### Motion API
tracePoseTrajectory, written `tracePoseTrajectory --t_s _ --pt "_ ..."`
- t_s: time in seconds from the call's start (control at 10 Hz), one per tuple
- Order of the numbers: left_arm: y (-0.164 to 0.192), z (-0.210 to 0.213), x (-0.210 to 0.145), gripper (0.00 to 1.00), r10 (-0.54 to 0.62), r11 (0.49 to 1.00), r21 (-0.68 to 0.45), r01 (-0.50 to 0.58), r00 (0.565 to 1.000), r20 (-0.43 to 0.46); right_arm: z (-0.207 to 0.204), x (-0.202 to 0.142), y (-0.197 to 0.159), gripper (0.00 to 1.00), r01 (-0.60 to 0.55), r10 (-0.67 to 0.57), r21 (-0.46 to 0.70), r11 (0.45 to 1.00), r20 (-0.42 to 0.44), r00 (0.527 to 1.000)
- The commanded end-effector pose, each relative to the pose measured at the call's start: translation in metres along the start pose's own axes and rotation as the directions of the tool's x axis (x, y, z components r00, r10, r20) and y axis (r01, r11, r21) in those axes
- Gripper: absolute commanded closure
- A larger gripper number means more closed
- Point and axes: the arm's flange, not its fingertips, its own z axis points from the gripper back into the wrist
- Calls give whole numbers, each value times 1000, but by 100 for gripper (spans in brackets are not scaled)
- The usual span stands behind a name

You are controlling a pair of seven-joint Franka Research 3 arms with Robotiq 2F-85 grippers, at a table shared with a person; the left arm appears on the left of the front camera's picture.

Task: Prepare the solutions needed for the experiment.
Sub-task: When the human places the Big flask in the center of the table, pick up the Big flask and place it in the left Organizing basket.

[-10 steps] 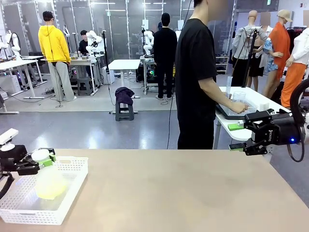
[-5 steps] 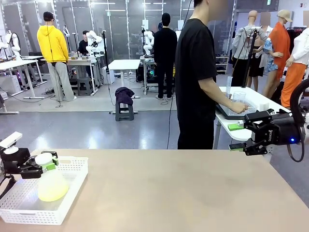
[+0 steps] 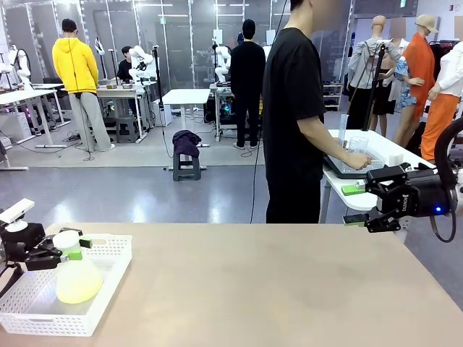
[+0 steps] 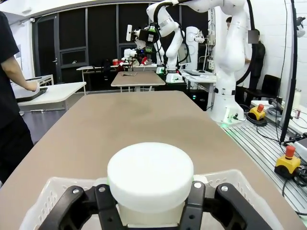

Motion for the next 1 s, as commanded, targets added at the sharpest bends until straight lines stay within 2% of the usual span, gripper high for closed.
tracePoseTrajectory --t_s 0.0,0.1,0.2,0.9 --pt "0 6 0 36 -4 1000 -9 4 1000 -12 0 -1 1 18 -4 4 10 1000 0 1000" --pt "3 10 -3 0 10 998 55 -7 999 -53 0 -1 1 18 -4 4 10 1000 0 1000" --pt "0 1 0 16 1 1000 1 -1 1000 -2 0 -1 1 18 -4 4 10 1000 0 1000" --pt "0 1 0 16 1 1000 1 -1 1000 -2 0 -1 1 18 -4 4 10 1000 0 1000"
